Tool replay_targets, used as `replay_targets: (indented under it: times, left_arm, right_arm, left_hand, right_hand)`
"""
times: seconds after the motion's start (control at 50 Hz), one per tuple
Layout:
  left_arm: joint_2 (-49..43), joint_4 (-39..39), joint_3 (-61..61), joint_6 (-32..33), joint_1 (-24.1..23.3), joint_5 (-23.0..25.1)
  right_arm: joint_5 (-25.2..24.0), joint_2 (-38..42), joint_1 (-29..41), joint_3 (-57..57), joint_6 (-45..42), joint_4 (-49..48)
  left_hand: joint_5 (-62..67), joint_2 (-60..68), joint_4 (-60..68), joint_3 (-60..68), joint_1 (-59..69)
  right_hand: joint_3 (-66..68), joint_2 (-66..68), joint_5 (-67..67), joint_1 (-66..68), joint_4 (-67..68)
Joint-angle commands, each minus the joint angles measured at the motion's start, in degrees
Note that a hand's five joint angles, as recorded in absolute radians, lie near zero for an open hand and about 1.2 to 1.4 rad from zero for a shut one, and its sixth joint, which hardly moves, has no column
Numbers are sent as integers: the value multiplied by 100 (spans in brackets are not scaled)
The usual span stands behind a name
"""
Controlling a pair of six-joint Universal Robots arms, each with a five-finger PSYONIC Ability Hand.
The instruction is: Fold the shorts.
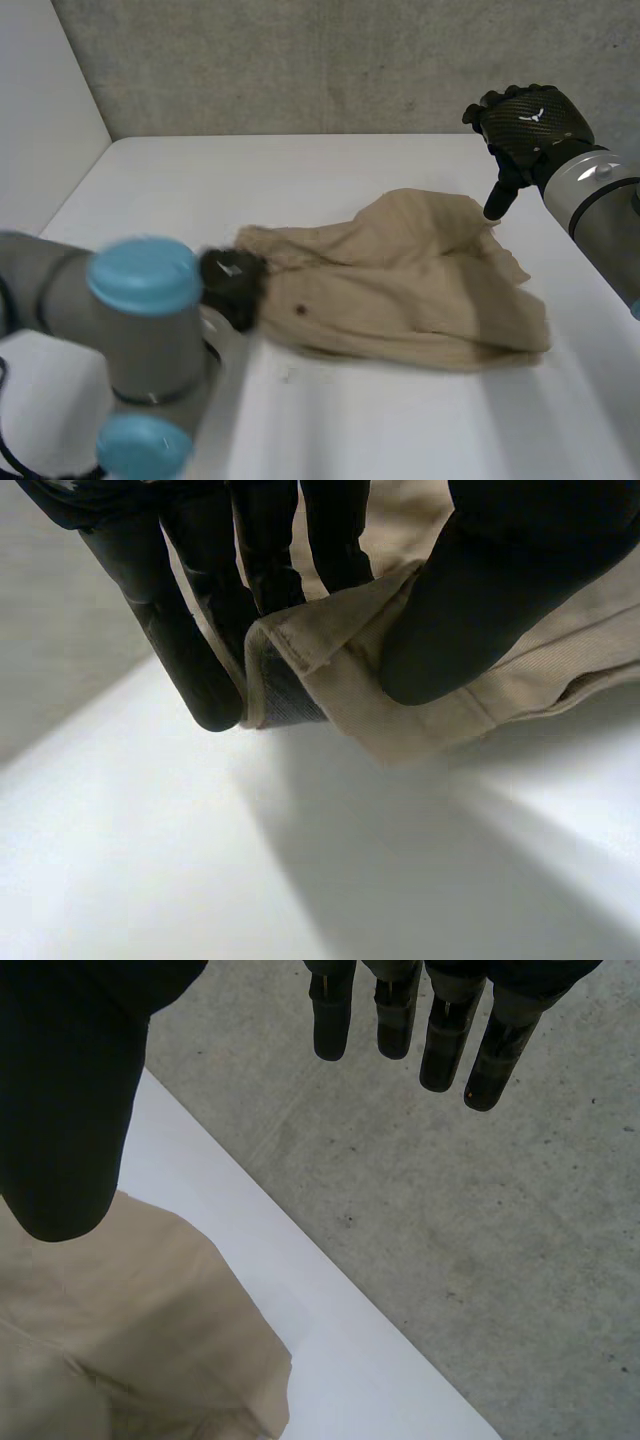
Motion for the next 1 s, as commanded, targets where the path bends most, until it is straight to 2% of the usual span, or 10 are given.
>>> replay_targets:
  times: [0.02, 0.12, 0.24, 0.42, 0.58, 0.68, 0.7, 0.78, 0.9, 1.0]
  left_arm:
    - [600, 146, 540, 727, 1666, -3]
    - [873, 340, 1190, 929, 2142, 6]
    - [917, 480, 1876, 842, 1914, 24]
    - [750, 1157, 2377, 437, 377, 252]
    - [-251, 1588, 2430, 358, -1047, 1245]
    - [-796, 1535, 2255, 244, -1549, 1728]
    - [-901, 1474, 2167, 174, -1654, 1885]
    - [-912, 1325, 1991, 68, -1769, 2211]
    - [-648, 1175, 1964, 86, -1673, 2212]
    - [88, 693, 1710, 86, -1199, 1853]
  right_arm:
    - [-9, 4, 4, -17, -1, -16]
    - [-9, 4, 4, -35, -1, -16]
    - [-1, 4, 4, -35, -1, -25]
    - [17, 4, -14, -44, 26, -25]
    - [368, -93, -84, -105, 26, -33]
    - [553, -207, -137, -176, 35, -104]
    - [553, -207, -180, -184, 26, -121]
    - [536, -216, -400, -211, 26, -157]
    - [413, -216, -471, -272, -1, -157]
    - [44, -216, -471, -281, -106, -86]
  left_hand:
    - [1383, 1190, 1185, 1295, 1692]
    - [1383, 1190, 1185, 1295, 1692]
    - [1383, 1190, 1185, 1295, 1692]
    - [1383, 1190, 1185, 1295, 1692]
    - [1383, 1190, 1185, 1295, 1692]
    - [-1165, -1358, -1363, -1253, -856]
    - [-2770, -2963, -2968, -2858, -2461]
    - [-5336, -5529, -5534, -5424, -5027]
    - [-5444, -5637, -5642, -5532, -5135]
    - [-5411, -5604, -5609, -5498, -5101]
  right_hand:
    - [-223, -274, -400, -175, -361]
    - [-223, -274, -400, -175, -361]
    - [-223, -274, -400, -175, -361]
    - [-223, -274, -400, -175, -361]
    - [-223, -274, -400, -175, -361]
    - [-223, -274, -400, -175, -361]
    - [-223, -274, -400, -175, -361]
    - [-223, -274, -400, -175, -361]
    - [-223, -274, -400, -175, -361]
    - [-223, -274, -400, -175, -361]
